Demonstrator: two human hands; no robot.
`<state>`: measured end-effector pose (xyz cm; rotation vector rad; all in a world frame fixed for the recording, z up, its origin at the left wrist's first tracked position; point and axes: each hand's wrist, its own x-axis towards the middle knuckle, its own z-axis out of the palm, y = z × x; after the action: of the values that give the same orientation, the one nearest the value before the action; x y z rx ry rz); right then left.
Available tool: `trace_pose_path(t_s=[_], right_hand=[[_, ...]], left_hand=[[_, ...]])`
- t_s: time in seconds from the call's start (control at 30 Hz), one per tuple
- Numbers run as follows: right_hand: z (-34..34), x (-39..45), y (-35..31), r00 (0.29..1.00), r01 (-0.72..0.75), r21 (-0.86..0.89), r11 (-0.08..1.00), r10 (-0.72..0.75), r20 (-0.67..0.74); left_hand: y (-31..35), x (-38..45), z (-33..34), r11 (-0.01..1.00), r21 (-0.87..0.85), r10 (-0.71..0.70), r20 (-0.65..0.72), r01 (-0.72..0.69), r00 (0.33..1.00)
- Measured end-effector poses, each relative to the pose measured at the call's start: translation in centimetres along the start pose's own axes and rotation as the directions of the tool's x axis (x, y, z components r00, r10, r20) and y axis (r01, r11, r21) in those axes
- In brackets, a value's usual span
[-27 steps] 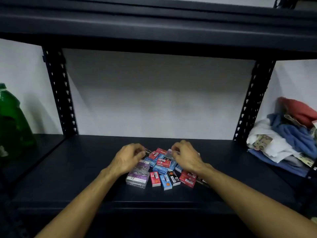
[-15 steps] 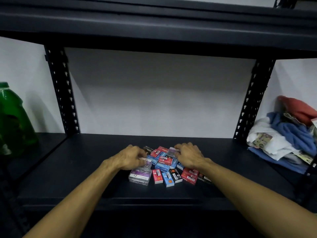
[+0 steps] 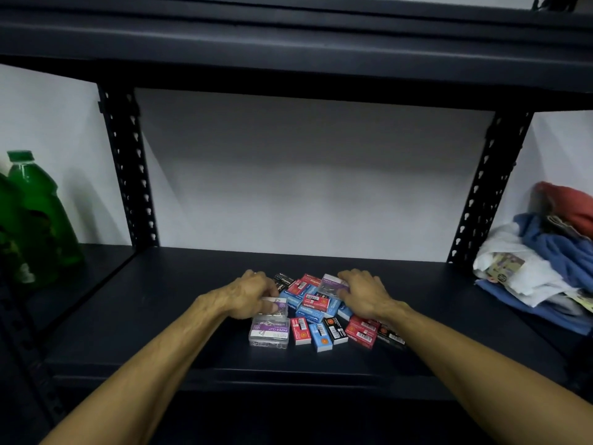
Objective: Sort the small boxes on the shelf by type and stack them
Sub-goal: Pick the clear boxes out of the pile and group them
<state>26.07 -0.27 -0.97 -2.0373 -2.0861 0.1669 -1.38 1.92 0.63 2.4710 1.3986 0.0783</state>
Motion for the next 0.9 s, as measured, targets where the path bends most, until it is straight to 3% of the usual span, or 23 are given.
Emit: trace_pose_path(t_s=[0.43, 0.9], right_hand=[[0.5, 0.0, -0.1, 0.993, 0.02, 0.044, 0.999, -0.014, -0.119], [0.5, -0.3, -0.5, 0.986, 0.035, 0.062, 0.997, -0.024, -0.164]], left_hand=[[0.8, -1.0, 0.5, 0.997, -0.074, 0.016, 0.008, -0.015, 1.0], [1.1, -1.0, 1.4, 0.976, -0.189, 0.063, -0.214, -0.105, 0.975]])
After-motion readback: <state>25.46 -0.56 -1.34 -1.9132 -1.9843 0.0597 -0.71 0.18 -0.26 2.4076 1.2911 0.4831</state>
